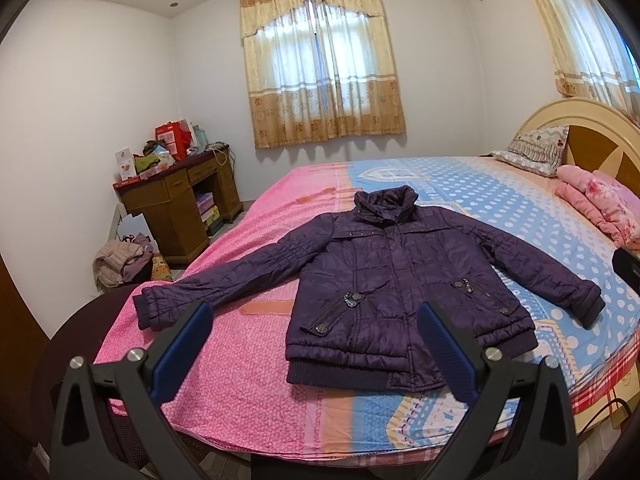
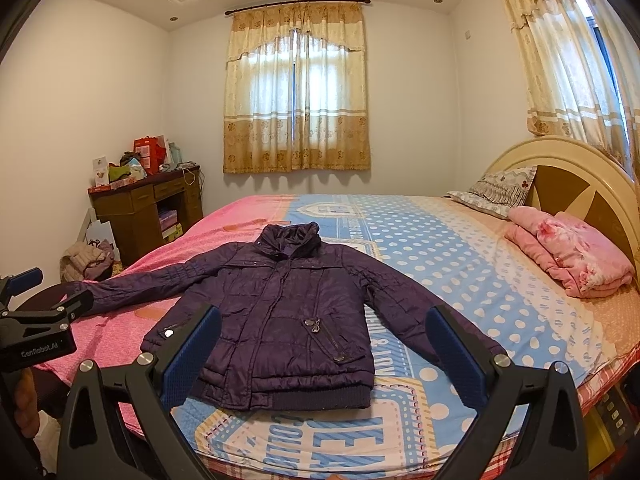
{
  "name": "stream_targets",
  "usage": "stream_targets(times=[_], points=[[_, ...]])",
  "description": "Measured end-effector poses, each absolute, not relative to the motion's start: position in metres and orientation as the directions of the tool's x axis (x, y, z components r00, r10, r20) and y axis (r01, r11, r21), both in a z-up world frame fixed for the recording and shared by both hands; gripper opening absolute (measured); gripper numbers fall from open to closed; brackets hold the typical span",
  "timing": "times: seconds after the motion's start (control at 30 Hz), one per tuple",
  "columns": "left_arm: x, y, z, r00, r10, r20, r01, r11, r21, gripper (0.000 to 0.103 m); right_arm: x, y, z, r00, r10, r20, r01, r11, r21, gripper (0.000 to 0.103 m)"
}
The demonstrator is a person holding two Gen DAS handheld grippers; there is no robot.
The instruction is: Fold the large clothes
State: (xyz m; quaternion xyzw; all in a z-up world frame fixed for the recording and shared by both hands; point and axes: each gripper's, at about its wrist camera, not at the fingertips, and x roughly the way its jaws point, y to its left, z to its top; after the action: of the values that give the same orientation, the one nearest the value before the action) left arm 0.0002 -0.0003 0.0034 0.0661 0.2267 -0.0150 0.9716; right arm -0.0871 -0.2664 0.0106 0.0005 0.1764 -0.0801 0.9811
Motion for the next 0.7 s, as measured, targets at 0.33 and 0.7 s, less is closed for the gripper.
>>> stream_targets(times=[0.33,0.7], points=[[0.0024,0.0013,-0.0002,0.895,0.002,-0.446,0.056,0.992,0.116,0.103,-0.0873,-0.2674,0.0108,0.925,-0.161,-0.344,0.161,0.987,-0.028,0.102],[0.0047,0.0018,-0.0046,0.893,0.003,-0.451,0.056,0.992,0.116,0.103,-0.0866,-0.2680,0.0102,0.923,-0.162,-0.350,0.161,0.986,-0.031,0.102]])
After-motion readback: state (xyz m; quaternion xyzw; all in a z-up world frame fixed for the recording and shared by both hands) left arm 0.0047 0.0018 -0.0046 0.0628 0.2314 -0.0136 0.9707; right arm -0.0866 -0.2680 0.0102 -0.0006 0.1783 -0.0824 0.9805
